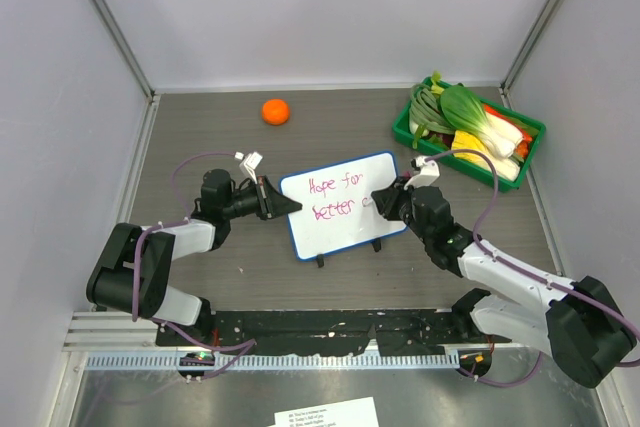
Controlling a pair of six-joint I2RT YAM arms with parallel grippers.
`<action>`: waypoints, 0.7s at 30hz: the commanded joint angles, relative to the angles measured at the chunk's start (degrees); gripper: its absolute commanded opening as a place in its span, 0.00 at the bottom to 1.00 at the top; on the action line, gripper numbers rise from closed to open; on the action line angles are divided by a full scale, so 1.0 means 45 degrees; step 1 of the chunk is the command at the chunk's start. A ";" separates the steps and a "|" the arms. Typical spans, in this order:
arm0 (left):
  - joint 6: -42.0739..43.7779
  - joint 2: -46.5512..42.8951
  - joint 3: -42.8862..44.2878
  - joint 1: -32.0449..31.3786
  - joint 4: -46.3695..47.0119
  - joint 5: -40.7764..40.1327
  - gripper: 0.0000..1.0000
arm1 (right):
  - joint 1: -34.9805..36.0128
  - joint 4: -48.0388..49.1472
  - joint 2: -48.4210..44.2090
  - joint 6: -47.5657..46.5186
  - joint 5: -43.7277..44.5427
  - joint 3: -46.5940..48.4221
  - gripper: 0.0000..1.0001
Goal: Write a sentence on the whiteboard
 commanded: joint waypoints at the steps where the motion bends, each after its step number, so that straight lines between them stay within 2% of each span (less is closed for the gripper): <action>1: 0.1682 0.0408 -0.0270 -0.0118 -0.2111 -0.1962 0.00 | -0.0021 -0.0251 -0.0230 -0.0244 0.0652 0.0030 0.01; 21: 0.1720 0.0389 -0.0270 -0.0118 -0.2130 -0.1962 0.00 | -0.0021 0.0218 0.0100 -0.0283 0.1356 0.1748 0.01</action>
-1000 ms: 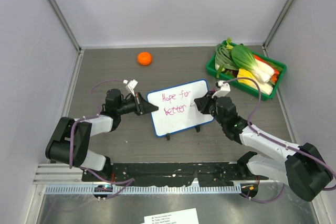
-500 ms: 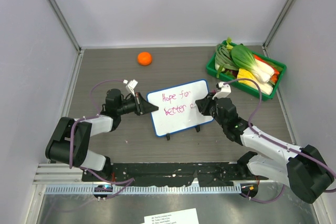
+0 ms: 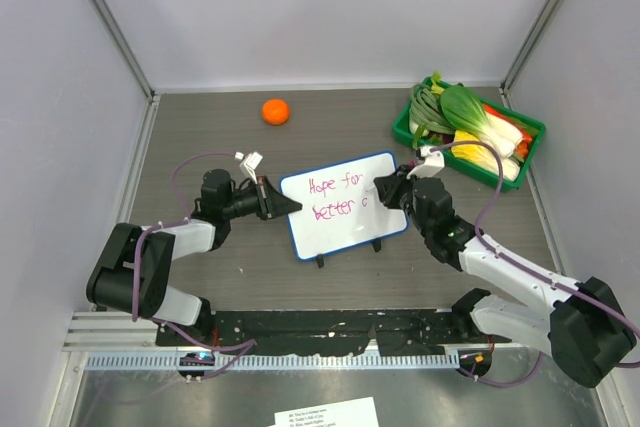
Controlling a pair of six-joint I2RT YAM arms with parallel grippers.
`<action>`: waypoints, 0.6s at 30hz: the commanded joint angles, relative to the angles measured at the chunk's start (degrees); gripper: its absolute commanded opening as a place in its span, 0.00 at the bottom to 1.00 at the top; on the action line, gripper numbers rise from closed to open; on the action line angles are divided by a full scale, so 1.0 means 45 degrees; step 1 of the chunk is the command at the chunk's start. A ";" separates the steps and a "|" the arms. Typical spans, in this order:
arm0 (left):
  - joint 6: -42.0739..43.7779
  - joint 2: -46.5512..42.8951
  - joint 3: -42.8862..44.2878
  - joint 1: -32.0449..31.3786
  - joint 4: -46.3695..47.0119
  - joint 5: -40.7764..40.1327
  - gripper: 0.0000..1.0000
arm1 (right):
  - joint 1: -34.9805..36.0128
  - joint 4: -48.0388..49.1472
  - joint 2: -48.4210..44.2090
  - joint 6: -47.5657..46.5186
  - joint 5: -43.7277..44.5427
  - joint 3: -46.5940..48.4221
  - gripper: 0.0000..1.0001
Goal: Write a sentence on the whiteboard
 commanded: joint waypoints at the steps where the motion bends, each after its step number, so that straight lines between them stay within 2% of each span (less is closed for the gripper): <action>1: 0.1701 0.0408 -0.0256 -0.0113 -0.2130 -0.1962 0.00 | -0.0021 0.0485 0.0198 -0.0224 0.0462 0.0865 0.01; 9: 0.1701 0.0388 -0.0256 -0.0113 -0.2130 -0.1942 0.00 | -0.0021 0.0719 0.1058 0.0029 0.0717 0.0710 0.01; 18: 0.1721 0.0388 -0.0256 -0.0113 -0.2130 -0.1942 0.00 | -0.0021 0.0427 0.0766 0.0108 0.0443 0.0006 0.01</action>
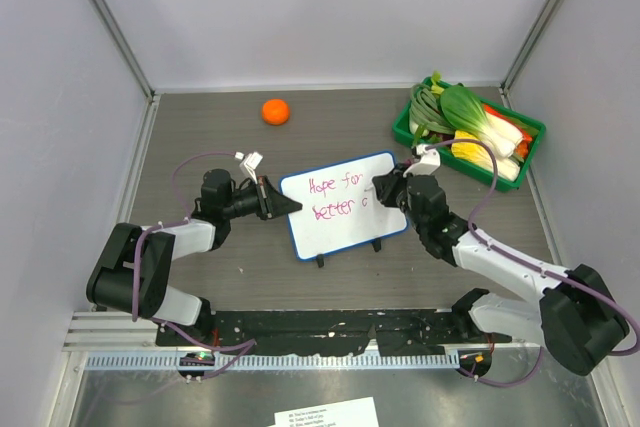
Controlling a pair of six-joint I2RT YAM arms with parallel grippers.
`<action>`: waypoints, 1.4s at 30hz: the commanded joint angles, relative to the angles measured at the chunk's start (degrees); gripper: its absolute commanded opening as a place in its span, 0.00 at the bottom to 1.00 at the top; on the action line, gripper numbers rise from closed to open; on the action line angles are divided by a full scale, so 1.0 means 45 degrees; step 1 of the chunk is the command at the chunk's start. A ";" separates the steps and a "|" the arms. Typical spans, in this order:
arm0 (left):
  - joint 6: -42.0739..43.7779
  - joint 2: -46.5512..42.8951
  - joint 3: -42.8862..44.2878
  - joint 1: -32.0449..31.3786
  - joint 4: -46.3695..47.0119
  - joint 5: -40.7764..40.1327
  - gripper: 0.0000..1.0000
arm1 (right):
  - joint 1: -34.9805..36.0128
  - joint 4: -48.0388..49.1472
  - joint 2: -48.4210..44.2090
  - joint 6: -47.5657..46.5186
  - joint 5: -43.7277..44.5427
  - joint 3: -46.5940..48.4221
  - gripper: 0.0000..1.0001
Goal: Write a sentence on the whiteboard
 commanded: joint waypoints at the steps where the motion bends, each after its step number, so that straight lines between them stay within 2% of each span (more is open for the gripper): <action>1: 0.1735 0.0393 -0.0275 -0.0108 -0.2086 -0.1938 0.00 | -0.0021 0.0034 -0.0332 0.0040 0.0084 -0.0435 0.01; 21: 0.1716 0.0374 -0.0314 -0.0108 -0.2106 -0.1977 0.00 | -0.0021 -0.0826 -0.1269 0.0098 -0.0366 -0.1374 0.01; 42: 0.1735 0.0374 -0.0295 -0.0127 -0.2106 -0.1996 0.00 | -0.0021 -0.0631 -0.1466 -0.0136 0.0591 -0.0104 0.01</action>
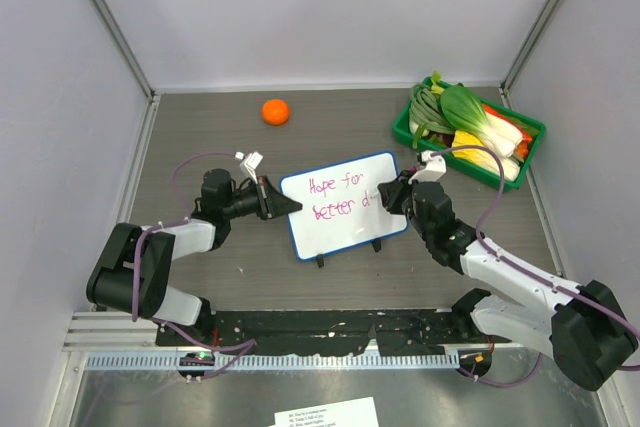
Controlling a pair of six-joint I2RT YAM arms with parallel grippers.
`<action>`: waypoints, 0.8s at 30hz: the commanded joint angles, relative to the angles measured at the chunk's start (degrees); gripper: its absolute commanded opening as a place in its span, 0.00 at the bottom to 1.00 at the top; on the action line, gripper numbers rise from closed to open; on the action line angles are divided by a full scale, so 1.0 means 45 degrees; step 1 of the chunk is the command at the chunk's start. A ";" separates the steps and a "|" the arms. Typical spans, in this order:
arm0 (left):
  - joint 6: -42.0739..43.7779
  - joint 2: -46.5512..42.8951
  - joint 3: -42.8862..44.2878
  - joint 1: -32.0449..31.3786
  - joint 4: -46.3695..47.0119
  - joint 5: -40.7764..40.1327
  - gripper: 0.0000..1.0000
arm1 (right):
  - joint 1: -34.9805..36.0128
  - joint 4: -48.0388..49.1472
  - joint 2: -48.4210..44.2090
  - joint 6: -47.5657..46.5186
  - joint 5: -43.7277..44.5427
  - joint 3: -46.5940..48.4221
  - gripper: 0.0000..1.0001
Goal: Write a sentence on the whiteboard
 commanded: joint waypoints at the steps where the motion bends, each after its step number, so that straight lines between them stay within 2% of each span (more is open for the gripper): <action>1: 0.1706 0.0354 -0.0295 -0.0113 -0.2091 -0.1996 0.00 | -0.0040 0.0277 -0.0159 -0.0180 0.0620 0.0542 0.00; 11: 0.1706 0.0413 -0.0275 -0.0113 -0.2091 -0.1957 0.00 | -0.0021 0.0706 0.0720 -0.0238 0.0699 0.0288 0.01; 24: 0.1725 0.0393 -0.0295 -0.0132 -0.2091 -0.1957 0.00 | -0.0021 0.0532 0.0506 -0.0434 -0.0219 0.0093 0.01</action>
